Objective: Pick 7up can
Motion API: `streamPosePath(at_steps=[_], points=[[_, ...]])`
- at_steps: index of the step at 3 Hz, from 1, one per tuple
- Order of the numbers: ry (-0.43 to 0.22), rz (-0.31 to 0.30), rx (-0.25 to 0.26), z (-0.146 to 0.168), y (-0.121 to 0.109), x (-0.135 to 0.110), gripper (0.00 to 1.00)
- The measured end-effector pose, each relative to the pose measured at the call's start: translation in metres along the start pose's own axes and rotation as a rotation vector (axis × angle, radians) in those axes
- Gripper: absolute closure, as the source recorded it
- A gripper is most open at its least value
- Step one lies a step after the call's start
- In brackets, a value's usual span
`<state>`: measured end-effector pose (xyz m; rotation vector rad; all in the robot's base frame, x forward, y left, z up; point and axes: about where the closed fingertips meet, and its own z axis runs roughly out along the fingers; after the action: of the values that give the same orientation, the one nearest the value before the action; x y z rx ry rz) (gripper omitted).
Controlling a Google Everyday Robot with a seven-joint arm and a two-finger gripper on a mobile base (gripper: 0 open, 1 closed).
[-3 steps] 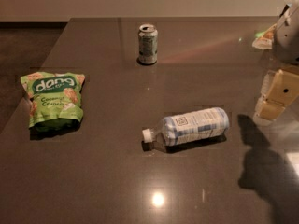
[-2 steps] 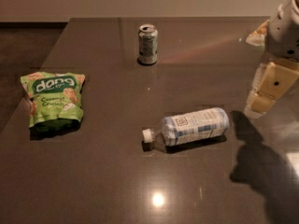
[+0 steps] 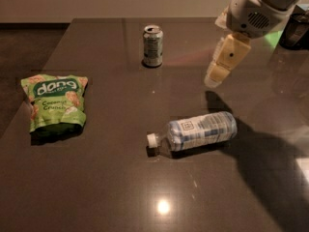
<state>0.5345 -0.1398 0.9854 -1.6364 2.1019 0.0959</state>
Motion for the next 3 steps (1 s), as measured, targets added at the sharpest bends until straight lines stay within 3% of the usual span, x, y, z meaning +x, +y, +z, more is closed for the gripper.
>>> streamPosePath(at_steps=[2, 3], points=[[-0.053, 0.117, 0.066, 0.063, -0.074, -0.055, 0.00], [-0.094, 0.178, 0.059, 0.092, -0.099, -0.072, 0.00]])
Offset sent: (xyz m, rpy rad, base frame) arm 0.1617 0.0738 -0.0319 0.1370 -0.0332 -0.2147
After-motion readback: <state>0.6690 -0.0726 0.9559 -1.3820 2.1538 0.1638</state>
